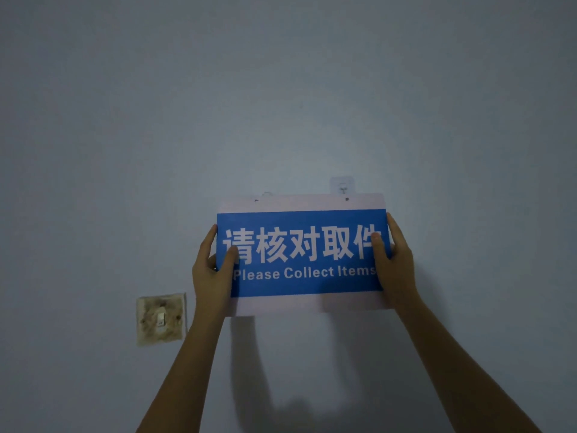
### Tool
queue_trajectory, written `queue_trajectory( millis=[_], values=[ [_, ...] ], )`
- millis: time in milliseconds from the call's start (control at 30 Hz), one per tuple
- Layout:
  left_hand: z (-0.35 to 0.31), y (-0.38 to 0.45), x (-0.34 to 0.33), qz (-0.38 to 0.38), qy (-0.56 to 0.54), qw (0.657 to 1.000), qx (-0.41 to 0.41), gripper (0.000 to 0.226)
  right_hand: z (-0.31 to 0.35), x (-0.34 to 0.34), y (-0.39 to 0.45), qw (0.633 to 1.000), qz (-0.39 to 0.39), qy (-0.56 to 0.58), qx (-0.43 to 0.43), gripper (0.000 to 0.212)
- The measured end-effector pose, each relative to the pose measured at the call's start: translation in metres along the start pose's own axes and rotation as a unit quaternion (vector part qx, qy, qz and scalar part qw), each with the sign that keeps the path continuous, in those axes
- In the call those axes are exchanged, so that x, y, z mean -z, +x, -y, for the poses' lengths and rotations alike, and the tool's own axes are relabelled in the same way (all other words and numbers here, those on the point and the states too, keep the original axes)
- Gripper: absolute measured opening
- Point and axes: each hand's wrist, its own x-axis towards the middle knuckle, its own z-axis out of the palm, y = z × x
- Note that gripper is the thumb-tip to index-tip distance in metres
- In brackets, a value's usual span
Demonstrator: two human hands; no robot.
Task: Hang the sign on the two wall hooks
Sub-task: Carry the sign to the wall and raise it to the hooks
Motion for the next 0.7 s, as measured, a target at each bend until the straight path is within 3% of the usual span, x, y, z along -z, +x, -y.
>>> queue_trajectory(
  millis=[400,700],
  values=[
    [0.024,0.024,-0.025,0.022,-0.027,0.999,0.003,0.059,-0.02,-0.004,0.024,1.0,-0.006,0.002,-0.006,0.05],
    [0.033,0.021,-0.029,0.037,-0.008,0.999,-0.002,0.05,-0.035,-0.005,0.02,0.999,-0.008,-0.034,0.007,0.05]
  ],
)
